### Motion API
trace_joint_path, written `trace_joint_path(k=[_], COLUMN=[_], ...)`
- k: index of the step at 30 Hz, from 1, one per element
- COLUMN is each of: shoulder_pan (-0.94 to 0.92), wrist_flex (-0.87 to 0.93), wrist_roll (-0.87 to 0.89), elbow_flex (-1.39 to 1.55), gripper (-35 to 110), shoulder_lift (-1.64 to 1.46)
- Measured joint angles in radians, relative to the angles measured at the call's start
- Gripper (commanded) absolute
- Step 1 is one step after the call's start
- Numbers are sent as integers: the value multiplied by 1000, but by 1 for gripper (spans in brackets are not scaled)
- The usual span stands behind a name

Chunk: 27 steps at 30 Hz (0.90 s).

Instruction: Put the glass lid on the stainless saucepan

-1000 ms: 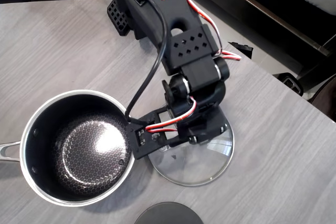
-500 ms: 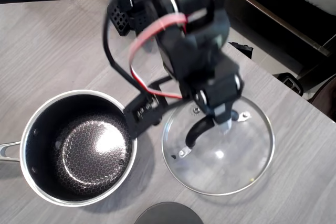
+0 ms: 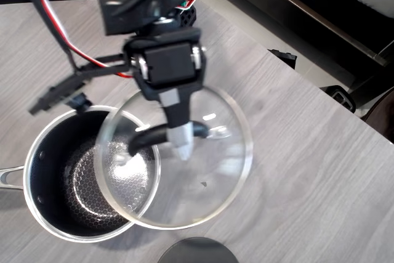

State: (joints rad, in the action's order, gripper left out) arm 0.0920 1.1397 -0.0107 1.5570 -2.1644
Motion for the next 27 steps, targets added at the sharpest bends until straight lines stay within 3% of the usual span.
trace_joint_path(k=[18,27], shoulder_pan=[-328,-331], wrist_flex=[37,-57], wrist_roll=[-86,-149], elbow_flex=[0,8], gripper=[0,0], shoulder_lift=[115,176])
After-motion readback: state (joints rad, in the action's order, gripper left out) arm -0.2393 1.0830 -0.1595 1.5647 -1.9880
